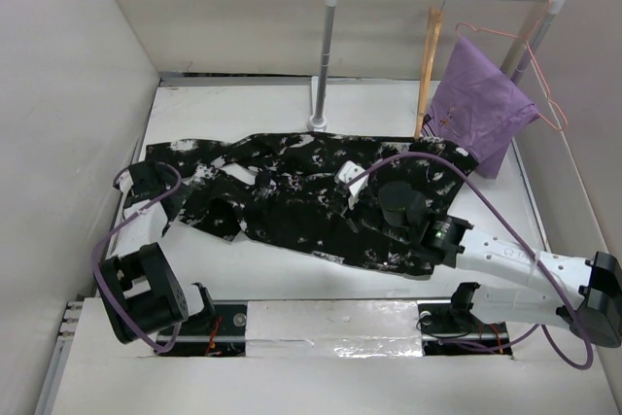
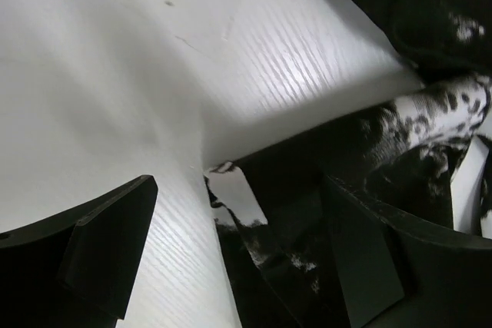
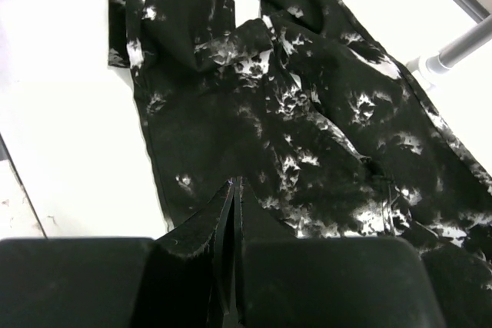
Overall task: Place the trousers on the hanger
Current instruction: Flatten out the trousers at the center of the board.
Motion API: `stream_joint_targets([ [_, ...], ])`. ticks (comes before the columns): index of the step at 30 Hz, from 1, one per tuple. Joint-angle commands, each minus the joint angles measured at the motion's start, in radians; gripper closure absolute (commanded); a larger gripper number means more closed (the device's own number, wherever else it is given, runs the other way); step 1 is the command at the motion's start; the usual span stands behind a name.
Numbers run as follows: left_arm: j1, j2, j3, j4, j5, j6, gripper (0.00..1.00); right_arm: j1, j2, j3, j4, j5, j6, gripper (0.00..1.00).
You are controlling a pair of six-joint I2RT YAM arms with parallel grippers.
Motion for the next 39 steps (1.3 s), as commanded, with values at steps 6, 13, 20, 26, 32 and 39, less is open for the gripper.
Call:
stream_joint_targets([
  [6,-0.044,0.026,0.003,0.058,0.052,0.001,0.36,-0.004,0.003,-0.001,0.055,-0.019,0.005,0.94],
  [13,-0.044,0.012,-0.044,0.115,-0.046,-0.076,0.90,-0.004,-0.009,-0.008,0.063,-0.024,0.003,0.94],
  [20,-0.220,-0.293,0.134,-0.033,-0.261,-0.004,1.00,-0.004,0.009,-0.004,0.071,-0.042,0.005,0.94],
  [26,-0.402,-0.445,0.214,-0.152,-0.350,0.081,1.00,-0.004,0.031,0.007,0.068,-0.036,0.005,0.94],
  [32,-0.457,-0.369,0.162,-0.160,-0.201,0.194,1.00,-0.004,0.071,0.025,0.059,-0.021,0.008,0.94],
  [39,-0.531,-0.266,0.079,-0.140,-0.083,0.112,0.70,-0.004,0.100,0.051,0.006,0.024,0.006,0.94],
])
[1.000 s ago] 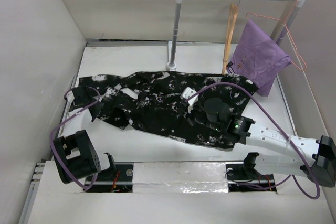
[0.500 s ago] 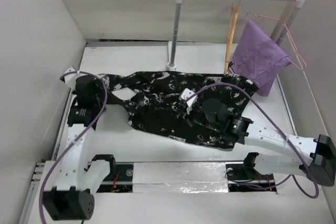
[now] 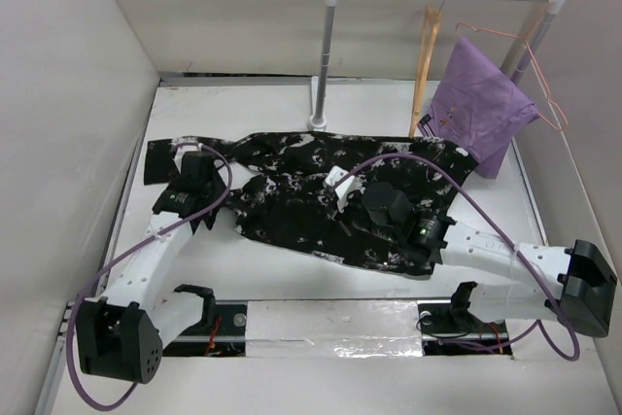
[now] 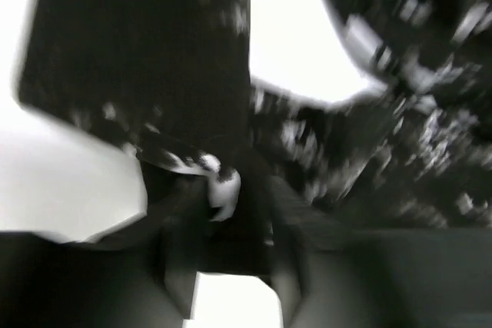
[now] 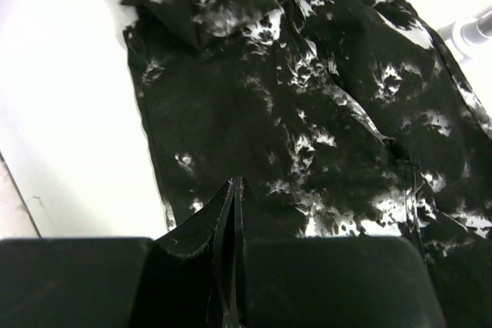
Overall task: Place the trousers on the hanger
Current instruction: Flatten out the trousers at the center of the board.
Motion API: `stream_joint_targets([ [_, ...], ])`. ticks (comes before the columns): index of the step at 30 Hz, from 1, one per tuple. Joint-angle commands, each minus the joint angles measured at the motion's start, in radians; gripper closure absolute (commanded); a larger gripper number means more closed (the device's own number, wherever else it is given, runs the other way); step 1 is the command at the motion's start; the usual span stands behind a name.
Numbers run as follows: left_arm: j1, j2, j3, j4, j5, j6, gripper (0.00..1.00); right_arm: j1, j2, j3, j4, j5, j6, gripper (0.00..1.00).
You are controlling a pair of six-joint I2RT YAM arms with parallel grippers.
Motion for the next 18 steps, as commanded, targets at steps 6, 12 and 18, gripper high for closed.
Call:
stream_joint_targets([
  [6,-0.127,0.024,-0.005,-0.058,0.014,-0.070,0.33,-0.013,-0.012,0.067,-0.004,0.049,-0.001,0.94],
  [12,-0.117,-0.074,0.053,-0.015,-0.178,-0.128,0.29,-0.013,-0.021,0.061,-0.004,0.034,-0.003,0.94],
  [18,-0.030,-0.091,0.165,0.080,-0.284,-0.157,0.31,-0.013,0.004,0.059,0.004,0.026,-0.003,0.96],
])
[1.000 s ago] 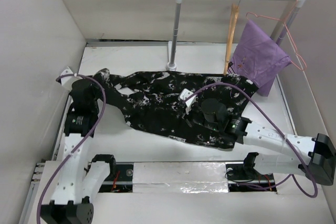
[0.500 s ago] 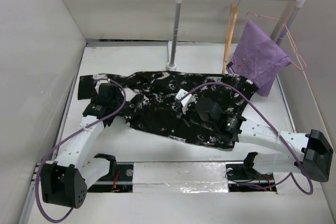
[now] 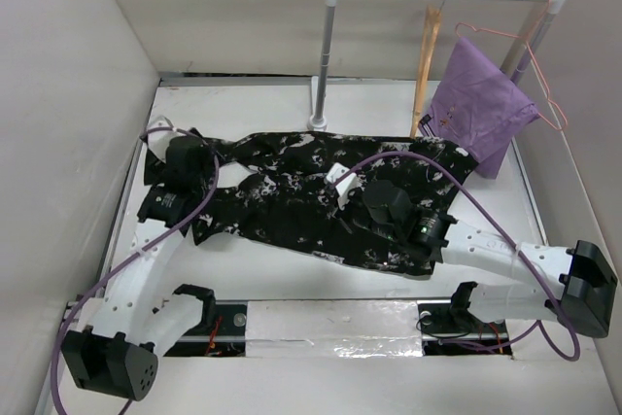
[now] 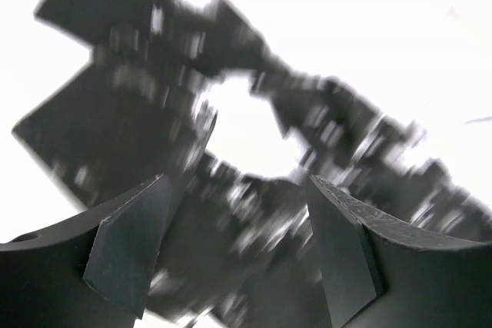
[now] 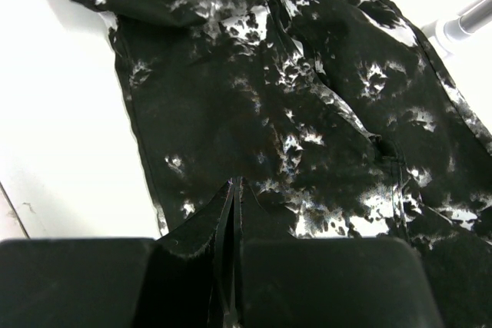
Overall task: Place the trousers on the hanger
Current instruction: Flatten out the trousers at the center of the board.
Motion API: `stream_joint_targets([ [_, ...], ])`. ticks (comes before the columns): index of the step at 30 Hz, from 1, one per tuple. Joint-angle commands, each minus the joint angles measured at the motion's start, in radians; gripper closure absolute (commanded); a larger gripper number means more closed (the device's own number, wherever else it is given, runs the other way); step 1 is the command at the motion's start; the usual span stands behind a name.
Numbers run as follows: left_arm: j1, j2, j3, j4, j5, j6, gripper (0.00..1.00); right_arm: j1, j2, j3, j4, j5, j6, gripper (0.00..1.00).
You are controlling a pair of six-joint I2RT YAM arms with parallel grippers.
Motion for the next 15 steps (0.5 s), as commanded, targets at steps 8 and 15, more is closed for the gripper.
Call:
stream_joint_targets([
  [8,0.124,0.358,0.088,0.207,0.076,-0.034,0.38,-0.007,0.007,0.025,0.043,0.001,-0.001,0.96],
  [15,0.156,0.450,-0.157,0.384,0.211,-0.155,0.46,-0.007,-0.002,0.020,0.046,-0.010,0.001,0.96],
])
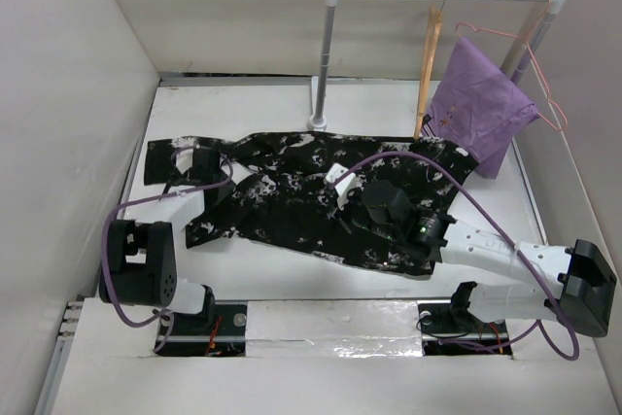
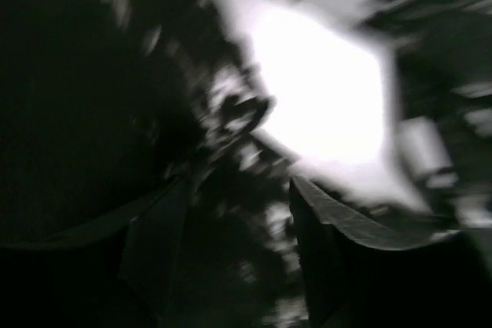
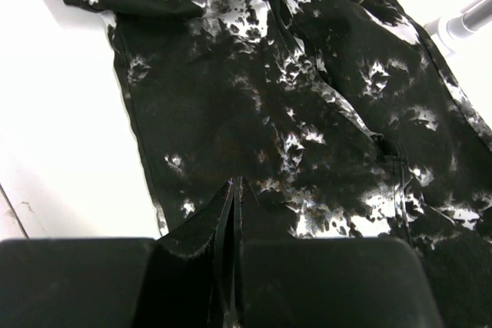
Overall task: Place the trousers on the hanger
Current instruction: Flatten out the trousers at the center of the board.
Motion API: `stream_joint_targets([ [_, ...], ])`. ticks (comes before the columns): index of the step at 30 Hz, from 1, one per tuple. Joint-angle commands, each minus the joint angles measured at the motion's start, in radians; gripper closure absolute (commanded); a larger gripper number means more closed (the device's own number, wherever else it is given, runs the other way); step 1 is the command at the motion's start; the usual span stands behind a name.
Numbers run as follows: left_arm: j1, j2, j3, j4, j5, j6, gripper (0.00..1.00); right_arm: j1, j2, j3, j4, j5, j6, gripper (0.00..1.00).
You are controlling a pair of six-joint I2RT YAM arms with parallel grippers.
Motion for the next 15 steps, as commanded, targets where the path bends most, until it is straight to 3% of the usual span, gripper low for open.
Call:
stream_joint_targets([
  [1,0.036,-0.023,-0.072,0.062,0.036,-0.079,0.49,-0.007,-0.018,0.017,0.044,-0.008,0.001,0.96],
  [3,0.066,-0.057,-0.133,0.020,-0.004,-0.123,0.56,-0.007,-0.025,0.014,0.046,-0.008,0.001,0.96],
  [5,0.092,-0.142,-0.217,-0.033,-0.080,-0.206,0.57,-0.007,-0.039,0.011,0.044,-0.005,0.003,0.96],
  [7,0.148,-0.218,-0.280,-0.060,-0.151,-0.257,0.56,-0.007,-0.048,0.009,0.044,-0.002,0.004,0.96],
  [10,0.274,-0.365,-0.366,0.008,-0.076,-0.210,0.48,-0.007,-0.062,0.002,0.052,-0.014,0.006,0.96],
  [15,0.303,-0.410,-0.198,-0.073,-0.100,-0.194,0.35,-0.016,-0.050,0.000,0.061,-0.028,0.003,0.96],
])
